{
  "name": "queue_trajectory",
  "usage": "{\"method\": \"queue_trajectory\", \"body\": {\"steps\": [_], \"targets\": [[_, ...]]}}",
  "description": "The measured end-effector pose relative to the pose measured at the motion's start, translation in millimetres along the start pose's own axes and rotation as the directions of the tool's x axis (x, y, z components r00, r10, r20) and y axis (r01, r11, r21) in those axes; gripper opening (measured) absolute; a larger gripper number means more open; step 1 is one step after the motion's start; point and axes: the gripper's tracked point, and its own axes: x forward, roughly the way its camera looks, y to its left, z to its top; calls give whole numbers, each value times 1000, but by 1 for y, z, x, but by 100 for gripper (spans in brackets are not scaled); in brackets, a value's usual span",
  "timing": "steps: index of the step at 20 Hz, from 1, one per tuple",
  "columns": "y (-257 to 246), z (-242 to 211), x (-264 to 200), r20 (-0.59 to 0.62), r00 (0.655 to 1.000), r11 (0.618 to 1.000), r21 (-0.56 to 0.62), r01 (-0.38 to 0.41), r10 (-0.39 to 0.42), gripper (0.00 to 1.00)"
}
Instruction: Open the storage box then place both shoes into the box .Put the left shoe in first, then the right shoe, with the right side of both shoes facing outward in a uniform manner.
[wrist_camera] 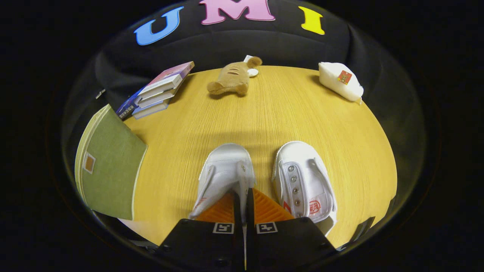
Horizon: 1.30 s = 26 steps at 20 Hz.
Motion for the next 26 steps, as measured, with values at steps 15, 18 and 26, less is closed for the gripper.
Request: {"method": "queue_trajectory", "body": {"steps": [15, 18, 26], "targets": [[137, 115, -139, 10, 980, 962, 193, -195, 197, 7], [199, 133, -156, -5, 965, 945, 205, -255, 261, 7], [341, 95, -122, -173, 928, 933, 207, -293, 330, 7]]}}
